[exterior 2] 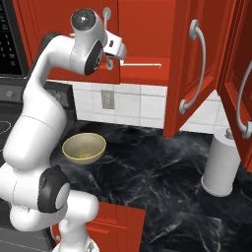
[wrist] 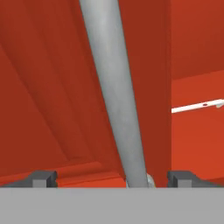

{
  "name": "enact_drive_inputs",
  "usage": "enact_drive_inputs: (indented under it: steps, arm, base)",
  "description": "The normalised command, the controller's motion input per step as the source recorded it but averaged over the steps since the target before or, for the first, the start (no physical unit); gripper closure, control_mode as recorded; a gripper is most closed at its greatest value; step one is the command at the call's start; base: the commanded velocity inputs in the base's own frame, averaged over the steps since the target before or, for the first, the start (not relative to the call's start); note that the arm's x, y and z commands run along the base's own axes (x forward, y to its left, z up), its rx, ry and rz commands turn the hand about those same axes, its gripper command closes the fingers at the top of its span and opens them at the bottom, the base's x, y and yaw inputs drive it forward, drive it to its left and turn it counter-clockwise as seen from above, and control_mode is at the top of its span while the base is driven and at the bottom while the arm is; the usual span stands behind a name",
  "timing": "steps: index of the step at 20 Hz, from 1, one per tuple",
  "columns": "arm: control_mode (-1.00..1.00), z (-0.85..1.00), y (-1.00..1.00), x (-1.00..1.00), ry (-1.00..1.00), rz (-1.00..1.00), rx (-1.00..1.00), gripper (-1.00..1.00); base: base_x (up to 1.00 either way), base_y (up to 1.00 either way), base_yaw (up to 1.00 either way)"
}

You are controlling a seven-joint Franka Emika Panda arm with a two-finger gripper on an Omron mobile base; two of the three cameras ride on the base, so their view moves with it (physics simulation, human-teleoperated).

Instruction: Open the cabinet and move the ladle to the pot. Then close the cabinet.

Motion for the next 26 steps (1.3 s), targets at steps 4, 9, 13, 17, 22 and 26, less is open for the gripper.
enact_drive_inputs:
  steps: [4, 9, 13, 17, 22, 26]
  arm:
    - [-1.0, 0.0, 0.0, 0.26, -0.05, 0.09, 0.04, -1.0]
    - [-1.0, 0.0, 0.0, 0.32, -0.03, 0.09, 0.04, -1.0]
    - [-1.0, 0.0, 0.0, 0.32, -0.01, 0.08, 0.03, -1.0]
    - [-1.0, 0.0, 0.0, 0.3, -0.01, 0.08, 0.02, -1.0]
    - [-1.0, 0.0, 0.0, 0.31, -0.02, 0.08, 0.0, -1.0]
    - [-1.0, -0.03, 0.14, 0.31, 0.0, 0.07, 0.0, -1.0]
  base:
    - [0.0, 0.0, 0.0]
    - [0.0, 0.0, 0.0]
    - [0.0, 0.0, 0.0]
    - [0.0, 0.0, 0.0]
    - [0.0, 0.0, 0.0]
    - [0.0, 0.0, 0.0]
